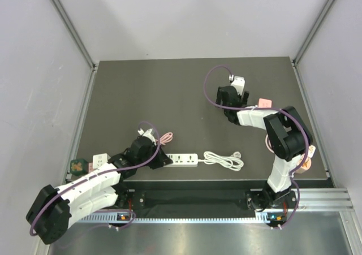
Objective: Pull the plug off the socket
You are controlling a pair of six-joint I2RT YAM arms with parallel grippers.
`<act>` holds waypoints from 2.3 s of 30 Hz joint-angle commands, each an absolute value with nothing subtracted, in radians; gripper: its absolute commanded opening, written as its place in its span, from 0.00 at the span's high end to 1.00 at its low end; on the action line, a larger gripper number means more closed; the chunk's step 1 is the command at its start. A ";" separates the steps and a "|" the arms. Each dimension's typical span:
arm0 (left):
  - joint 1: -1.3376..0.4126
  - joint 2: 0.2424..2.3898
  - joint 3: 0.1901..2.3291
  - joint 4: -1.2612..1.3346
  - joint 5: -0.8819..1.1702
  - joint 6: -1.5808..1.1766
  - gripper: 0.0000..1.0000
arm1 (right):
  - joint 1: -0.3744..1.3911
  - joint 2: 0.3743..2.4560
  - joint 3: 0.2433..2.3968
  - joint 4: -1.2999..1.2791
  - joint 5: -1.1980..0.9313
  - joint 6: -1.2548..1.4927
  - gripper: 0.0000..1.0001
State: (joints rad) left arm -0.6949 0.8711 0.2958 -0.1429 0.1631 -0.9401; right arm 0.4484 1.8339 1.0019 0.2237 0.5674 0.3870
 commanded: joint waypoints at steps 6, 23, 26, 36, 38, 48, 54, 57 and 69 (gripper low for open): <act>-0.696 0.857 0.316 -0.132 0.153 -0.934 1.00 | 0.451 1.755 1.132 0.003 0.500 0.316 0.00; -0.695 0.816 0.359 -0.198 0.126 -0.922 1.00 | 0.485 1.493 1.115 -0.334 0.399 0.333 0.00; -0.695 0.828 0.373 -0.189 0.141 -0.917 1.00 | 0.485 1.433 1.079 -0.391 0.377 0.367 0.01; -0.709 0.937 0.457 -0.034 0.291 -0.867 0.64 | 0.477 1.223 1.025 -0.670 0.388 0.477 0.00; -0.725 0.963 0.485 -0.011 0.291 -0.861 0.54 | 0.474 1.177 1.011 -0.705 0.371 0.512 0.00; -0.915 1.175 0.653 0.086 0.222 -0.884 0.42 | 0.474 1.034 1.022 -0.882 0.331 0.595 0.01; -1.031 1.377 0.806 0.150 0.166 -0.894 0.45 | 0.474 0.985 1.055 -0.914 0.342 0.611 0.00; -1.055 1.526 0.897 0.182 0.164 -0.888 0.45 | 0.474 0.988 1.104 -0.979 0.385 0.623 0.00; -1.101 1.998 1.316 0.331 0.144 -0.773 0.41 | 0.364 0.879 1.140 -1.051 0.557 0.621 0.00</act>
State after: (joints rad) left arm -1.0981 1.9457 1.2194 0.2283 0.1623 -0.8360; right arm 0.4057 0.9241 1.1332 -1.0424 0.4885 0.6243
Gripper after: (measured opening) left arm 0.586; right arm 0.996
